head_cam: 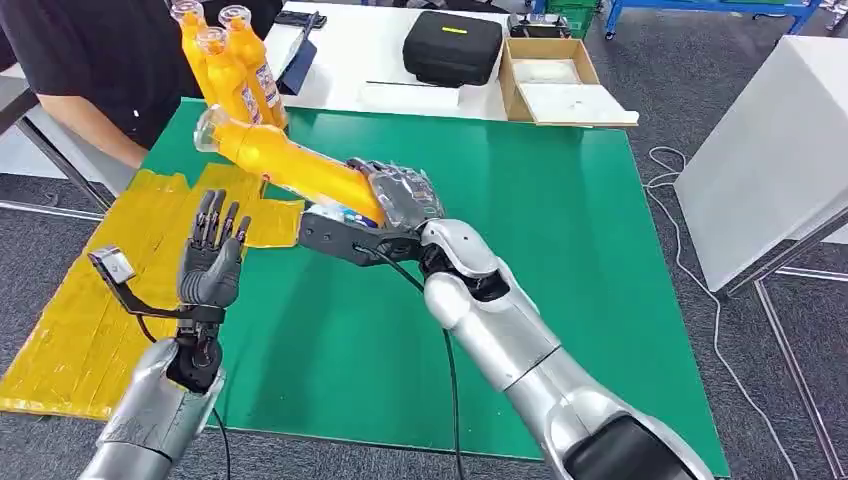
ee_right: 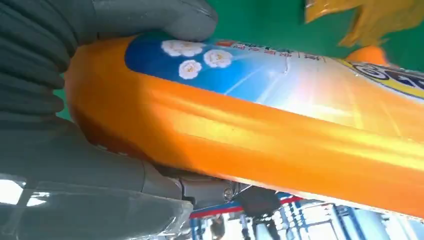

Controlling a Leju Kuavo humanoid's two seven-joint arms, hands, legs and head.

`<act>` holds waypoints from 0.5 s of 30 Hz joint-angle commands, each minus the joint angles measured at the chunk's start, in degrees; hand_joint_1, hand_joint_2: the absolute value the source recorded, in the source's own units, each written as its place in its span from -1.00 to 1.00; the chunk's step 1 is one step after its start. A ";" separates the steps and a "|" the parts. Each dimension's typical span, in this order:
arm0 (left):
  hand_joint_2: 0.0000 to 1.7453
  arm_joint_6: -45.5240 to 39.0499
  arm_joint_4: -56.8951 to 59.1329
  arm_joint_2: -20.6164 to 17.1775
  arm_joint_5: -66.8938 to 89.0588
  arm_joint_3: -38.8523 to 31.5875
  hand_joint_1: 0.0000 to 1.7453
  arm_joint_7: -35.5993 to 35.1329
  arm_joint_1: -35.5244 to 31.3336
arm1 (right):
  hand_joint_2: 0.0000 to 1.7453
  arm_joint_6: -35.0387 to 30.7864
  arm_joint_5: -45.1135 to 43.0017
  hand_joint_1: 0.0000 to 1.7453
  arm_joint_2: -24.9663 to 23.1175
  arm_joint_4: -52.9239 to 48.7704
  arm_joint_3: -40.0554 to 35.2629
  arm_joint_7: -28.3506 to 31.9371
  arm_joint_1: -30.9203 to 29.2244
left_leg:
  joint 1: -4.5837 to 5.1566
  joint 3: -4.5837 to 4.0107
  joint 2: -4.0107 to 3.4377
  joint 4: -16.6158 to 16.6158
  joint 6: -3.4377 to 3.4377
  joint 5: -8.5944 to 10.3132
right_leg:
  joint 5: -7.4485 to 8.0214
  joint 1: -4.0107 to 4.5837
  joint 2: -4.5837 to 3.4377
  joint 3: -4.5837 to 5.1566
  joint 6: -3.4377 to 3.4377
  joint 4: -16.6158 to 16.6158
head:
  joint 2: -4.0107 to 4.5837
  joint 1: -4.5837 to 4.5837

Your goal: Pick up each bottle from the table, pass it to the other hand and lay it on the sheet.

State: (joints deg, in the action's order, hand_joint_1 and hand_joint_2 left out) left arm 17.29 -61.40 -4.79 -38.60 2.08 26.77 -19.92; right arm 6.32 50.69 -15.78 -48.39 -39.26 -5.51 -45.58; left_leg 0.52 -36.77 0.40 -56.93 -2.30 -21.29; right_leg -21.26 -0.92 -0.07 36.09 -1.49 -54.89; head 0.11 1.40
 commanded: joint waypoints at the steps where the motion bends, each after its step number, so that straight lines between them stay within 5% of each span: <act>1: 1.00 -0.12 2.71 -0.30 -4.59 7.29 -1.00 -0.48 -4.18 | 1.00 0.35 -2.88 1.00 -1.83 7.60 -5.58 1.37 -5.30 | -0.01 0.13 0.07 -0.04 0.15 -0.08 | -0.11 0.01 0.10 -0.15 0.08 -0.06 | 0.00 0.00; 15: 1.00 -1.75 -2.06 0.06 -9.51 7.83 -1.00 -0.87 -6.25 | 1.00 -0.28 -5.42 1.00 -4.22 11.00 -11.12 2.81 -2.91 | -0.06 0.19 0.07 -0.01 0.16 -0.09 | -0.11 0.05 0.09 -0.22 0.10 0.00 | 0.00 -0.02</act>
State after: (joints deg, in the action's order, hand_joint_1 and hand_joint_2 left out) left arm 16.22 -62.99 -4.76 -47.74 8.55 25.92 -23.95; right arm 6.12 46.03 -19.74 -43.19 -45.20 -3.34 -46.83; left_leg 0.52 -36.78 0.39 -56.93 -2.30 -21.29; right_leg -21.26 -0.92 -0.08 36.12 -1.49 -54.89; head 0.11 1.38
